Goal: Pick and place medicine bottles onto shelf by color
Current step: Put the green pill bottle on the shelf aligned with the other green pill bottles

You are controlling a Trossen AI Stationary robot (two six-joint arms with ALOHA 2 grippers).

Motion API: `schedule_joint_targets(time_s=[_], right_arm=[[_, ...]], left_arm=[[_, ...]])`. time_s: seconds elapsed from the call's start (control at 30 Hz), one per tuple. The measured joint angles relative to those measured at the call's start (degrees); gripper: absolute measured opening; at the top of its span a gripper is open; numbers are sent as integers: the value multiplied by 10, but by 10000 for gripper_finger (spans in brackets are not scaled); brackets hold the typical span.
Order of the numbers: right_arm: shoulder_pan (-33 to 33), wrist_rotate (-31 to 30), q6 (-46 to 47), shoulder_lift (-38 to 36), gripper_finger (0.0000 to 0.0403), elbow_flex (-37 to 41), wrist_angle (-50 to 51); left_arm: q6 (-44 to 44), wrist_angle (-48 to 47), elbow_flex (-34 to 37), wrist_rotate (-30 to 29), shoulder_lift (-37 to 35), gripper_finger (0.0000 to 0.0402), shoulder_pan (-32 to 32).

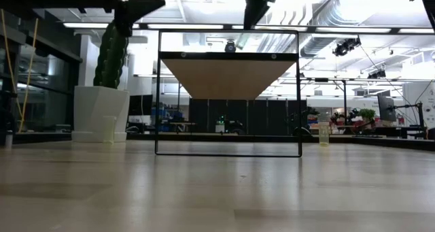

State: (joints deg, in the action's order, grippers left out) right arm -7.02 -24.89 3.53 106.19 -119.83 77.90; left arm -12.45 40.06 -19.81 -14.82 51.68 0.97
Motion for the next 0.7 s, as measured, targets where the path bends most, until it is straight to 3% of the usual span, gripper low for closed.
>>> schedule_joint_targets(time_s=[0.27,0.5,0.6,0.7], right_arm=[[-106,63,-51,8,110,0,-48],[-109,90,-50,33,110,1,-29],[-104,89,-50,31,110,1,-27],[-104,86,-50,30,110,1,-24]], left_arm=[[-4,15,0,-24,39,250,2],[35,64,0,-40,44,250,2],[27,59,0,-20,44,250,2],[21,41,-1,40,44,250,4]])
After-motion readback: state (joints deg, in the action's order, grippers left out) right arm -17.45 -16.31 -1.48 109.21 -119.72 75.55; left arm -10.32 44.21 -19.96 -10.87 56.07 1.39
